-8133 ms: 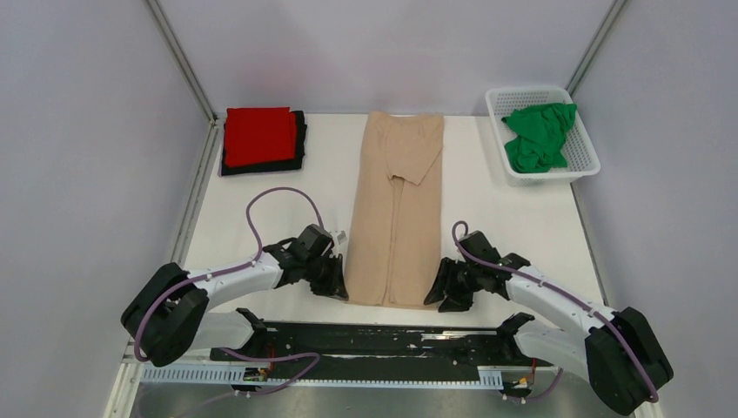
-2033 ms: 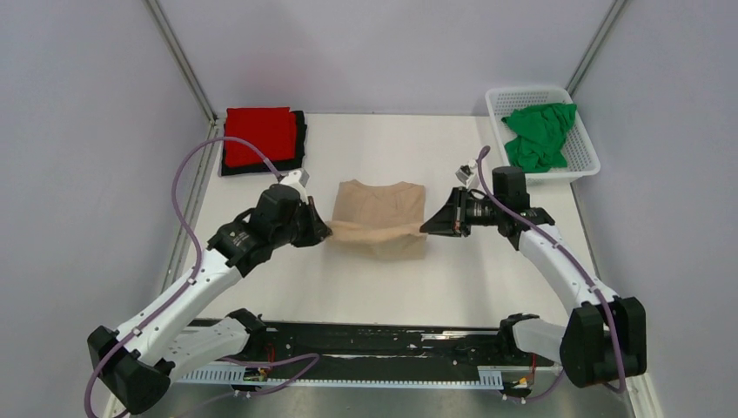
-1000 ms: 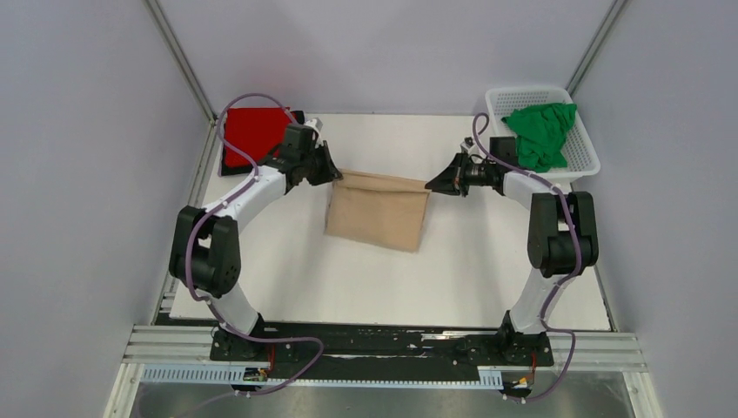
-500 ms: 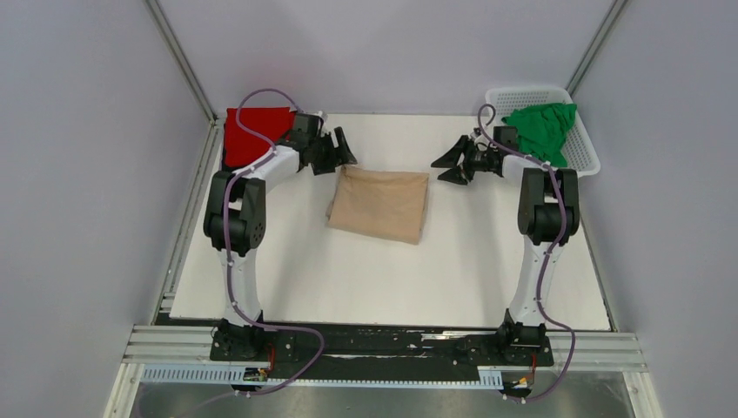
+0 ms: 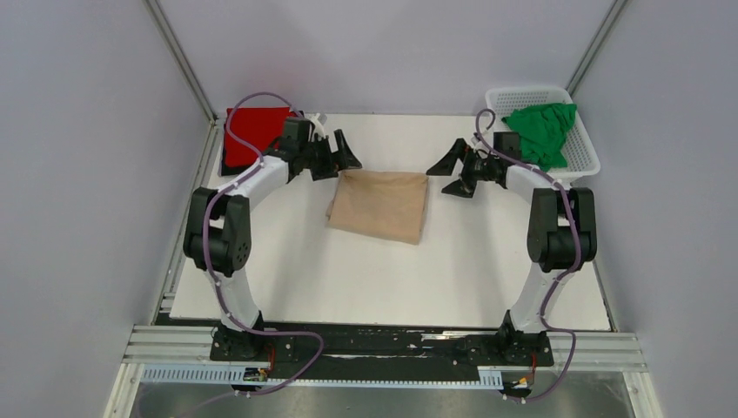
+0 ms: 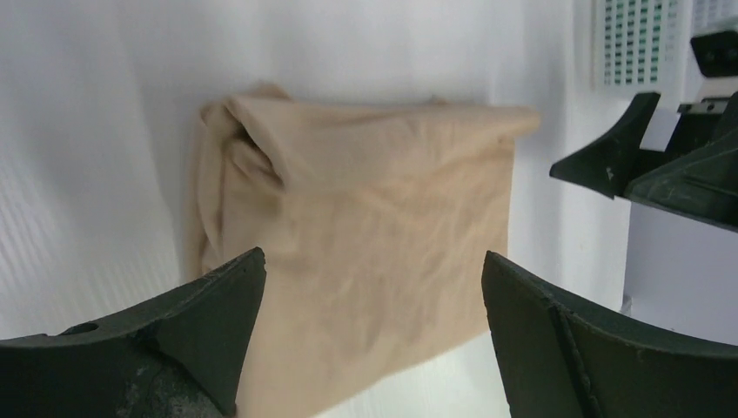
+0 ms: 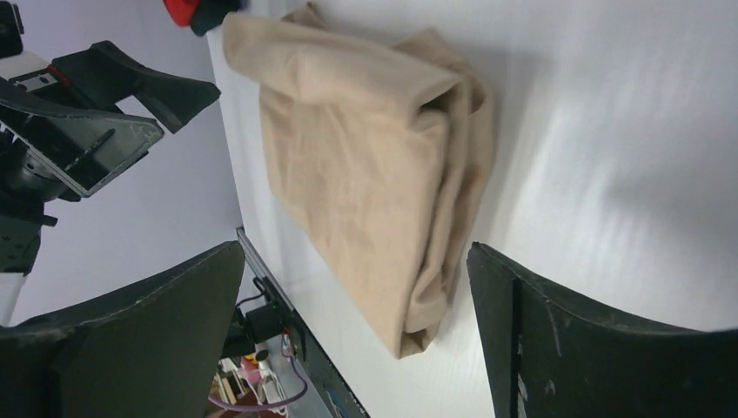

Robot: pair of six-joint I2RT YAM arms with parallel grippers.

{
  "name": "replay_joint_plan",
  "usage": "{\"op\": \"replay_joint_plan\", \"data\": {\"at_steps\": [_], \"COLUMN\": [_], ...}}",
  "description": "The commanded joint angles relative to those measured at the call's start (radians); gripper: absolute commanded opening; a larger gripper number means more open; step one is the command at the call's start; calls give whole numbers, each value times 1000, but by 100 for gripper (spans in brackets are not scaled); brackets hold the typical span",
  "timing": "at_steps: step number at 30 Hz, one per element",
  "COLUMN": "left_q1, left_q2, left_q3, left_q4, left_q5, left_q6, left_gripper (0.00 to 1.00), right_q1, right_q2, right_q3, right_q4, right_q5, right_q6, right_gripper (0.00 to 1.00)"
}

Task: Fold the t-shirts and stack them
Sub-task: Smooth out wrinkles on the folded tshirt

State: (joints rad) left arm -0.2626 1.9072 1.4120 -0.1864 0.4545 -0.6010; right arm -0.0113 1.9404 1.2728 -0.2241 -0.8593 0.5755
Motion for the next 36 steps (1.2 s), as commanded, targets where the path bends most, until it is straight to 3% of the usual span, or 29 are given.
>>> {"op": "replay_joint_plan", "data": {"at_steps": [1, 6, 11, 19, 29, 36], "left_q1": [-72, -110, -109, -79, -50, -57], "left_q2": [-178, -111, 13, 238, 408, 452], "left_q3": [-106, -78, 76, 316, 404, 341], "left_q4": [17, -19, -83, -137, -85, -64], "left_q5": [43, 1, -72, -67, -48, 5], "left_q6": [51, 71, 126, 140, 84, 35], "left_gripper": [100, 100, 100, 100, 100, 100], "right_q1": [101, 171, 180, 174, 168, 165], "right_q2": [-143, -93, 36, 197, 290, 324], "right_q3": [-62, -3, 121, 287, 302, 258], "right_q4": [17, 30, 60, 68, 68, 69], "right_q5": [18, 13, 13, 49, 79, 119], "right_q6": [-52, -33, -4, 26, 41, 51], "right_gripper": [100, 100, 100, 100, 100, 100]}}
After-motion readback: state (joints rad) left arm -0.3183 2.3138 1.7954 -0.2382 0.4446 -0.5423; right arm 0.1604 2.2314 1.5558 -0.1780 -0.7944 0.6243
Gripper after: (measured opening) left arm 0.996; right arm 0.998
